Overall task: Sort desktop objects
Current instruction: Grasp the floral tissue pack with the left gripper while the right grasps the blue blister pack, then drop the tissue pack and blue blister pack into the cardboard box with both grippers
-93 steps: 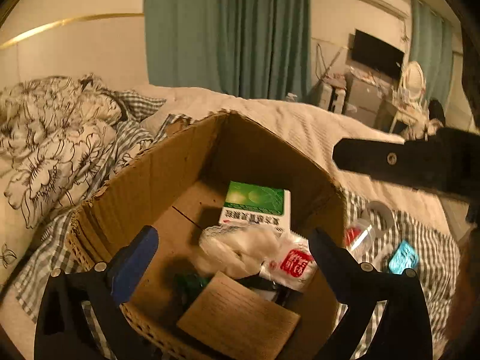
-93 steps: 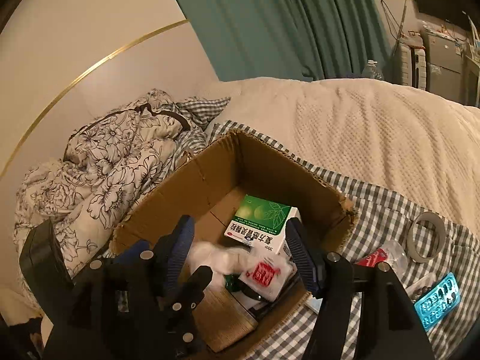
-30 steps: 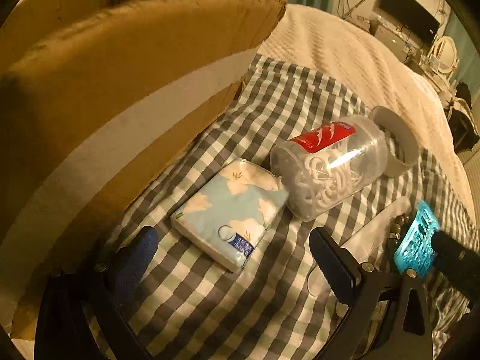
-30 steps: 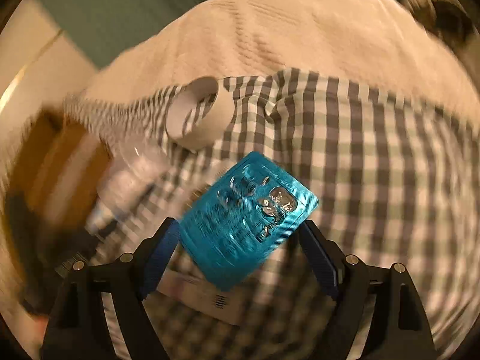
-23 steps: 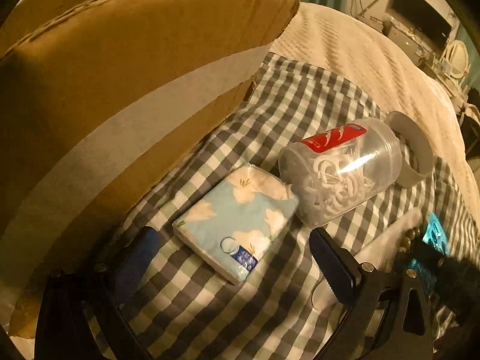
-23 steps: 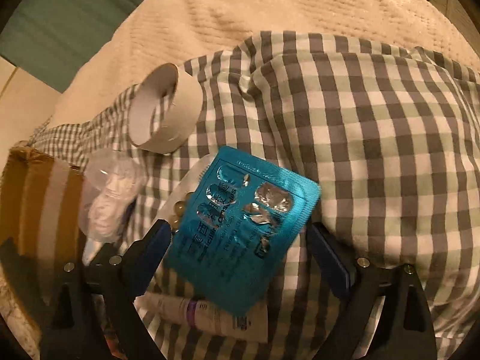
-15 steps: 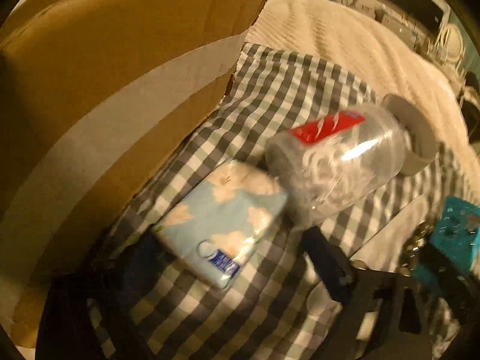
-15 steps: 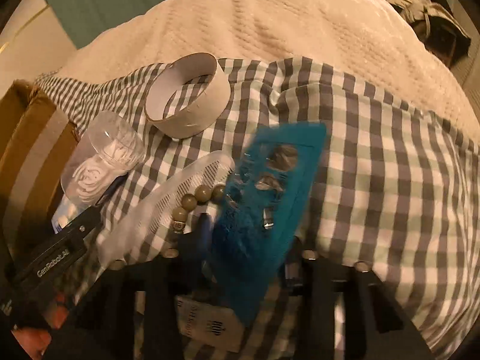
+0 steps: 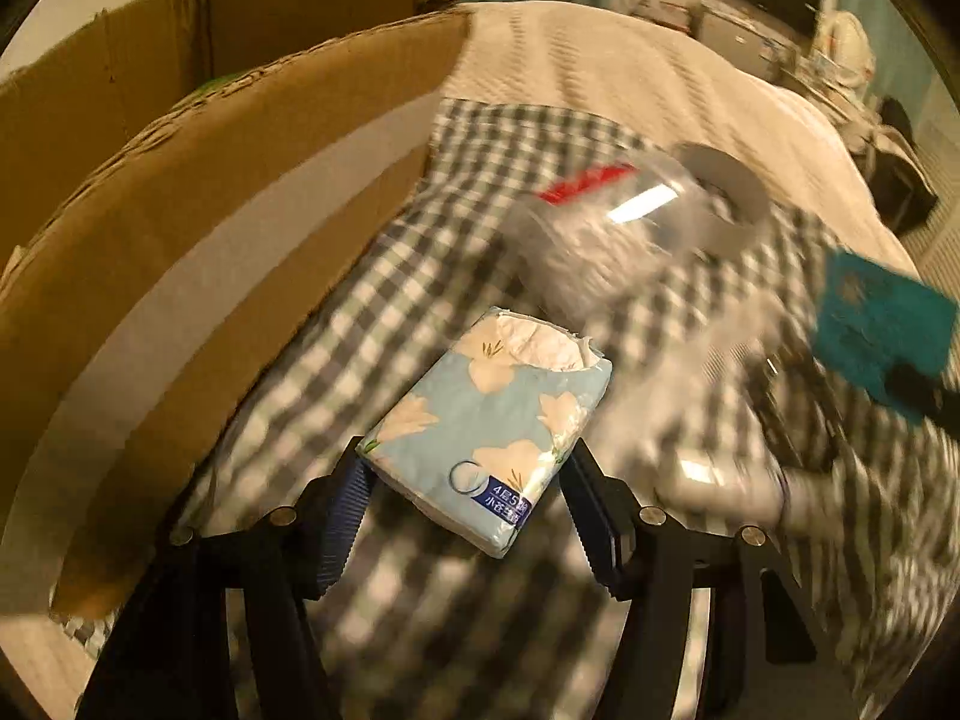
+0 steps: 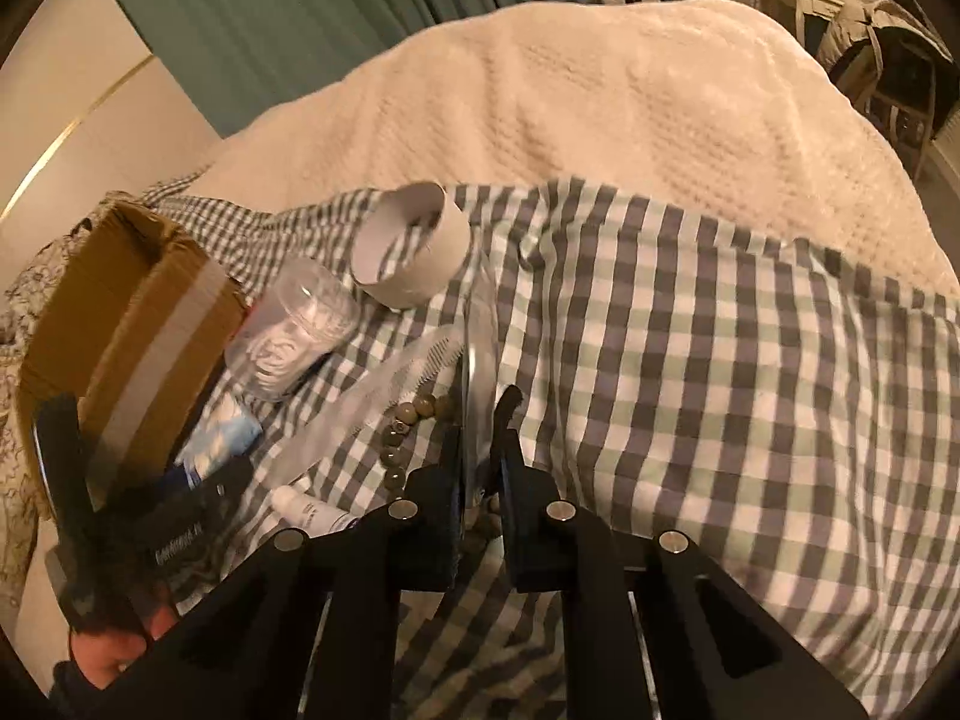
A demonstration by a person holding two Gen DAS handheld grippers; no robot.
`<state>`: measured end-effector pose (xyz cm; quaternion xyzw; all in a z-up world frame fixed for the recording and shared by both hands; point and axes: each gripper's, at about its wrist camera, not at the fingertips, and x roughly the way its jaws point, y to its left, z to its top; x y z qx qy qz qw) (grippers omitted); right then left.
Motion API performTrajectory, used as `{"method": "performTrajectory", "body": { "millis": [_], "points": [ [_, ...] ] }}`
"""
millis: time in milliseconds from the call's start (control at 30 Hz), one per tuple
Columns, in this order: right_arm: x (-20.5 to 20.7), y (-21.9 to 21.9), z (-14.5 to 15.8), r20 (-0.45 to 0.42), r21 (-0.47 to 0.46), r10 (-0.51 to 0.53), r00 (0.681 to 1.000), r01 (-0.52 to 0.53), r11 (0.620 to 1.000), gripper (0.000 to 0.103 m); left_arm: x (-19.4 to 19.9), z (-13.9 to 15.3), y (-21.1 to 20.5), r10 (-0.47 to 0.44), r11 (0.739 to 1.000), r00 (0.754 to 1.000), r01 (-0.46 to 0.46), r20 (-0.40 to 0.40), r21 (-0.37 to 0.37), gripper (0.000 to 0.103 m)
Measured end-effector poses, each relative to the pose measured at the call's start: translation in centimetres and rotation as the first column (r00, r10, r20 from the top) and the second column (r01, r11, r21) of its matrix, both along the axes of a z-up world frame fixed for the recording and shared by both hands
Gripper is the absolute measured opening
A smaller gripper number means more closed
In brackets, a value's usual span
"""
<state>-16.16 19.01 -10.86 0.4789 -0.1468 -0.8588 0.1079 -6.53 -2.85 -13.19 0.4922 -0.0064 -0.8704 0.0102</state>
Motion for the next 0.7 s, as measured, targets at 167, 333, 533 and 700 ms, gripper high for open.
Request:
{"method": "performTrajectory", "body": {
  "millis": [167,333,533,700],
  "points": [
    [0.6,-0.1,0.2,0.005,-0.030,0.007,1.000,-0.006,1.000,0.010,1.7,2.2,0.9,-0.060,0.998,0.997,0.059,-0.056,-0.021,0.064],
    [1.1,0.2,1.4,-0.018,-0.068,0.012,1.000,-0.014,0.998,0.010,1.8,3.1,1.8,-0.083,0.996,0.992,0.080,-0.098,-0.033,0.064],
    [3.4,-1.3,3.4,-0.057,-0.074,0.042,0.997,-0.046,0.996,0.010,2.7,4.1,0.3,-0.042,0.998,0.991,0.048,-0.129,0.044,0.064],
    [5.6,-3.3,5.8,-0.092,-0.088,0.074,0.993,-0.082,0.993,0.010,2.5,5.9,0.1,-0.024,0.994,0.984,0.043,-0.174,0.103,0.064]
  ]
}}
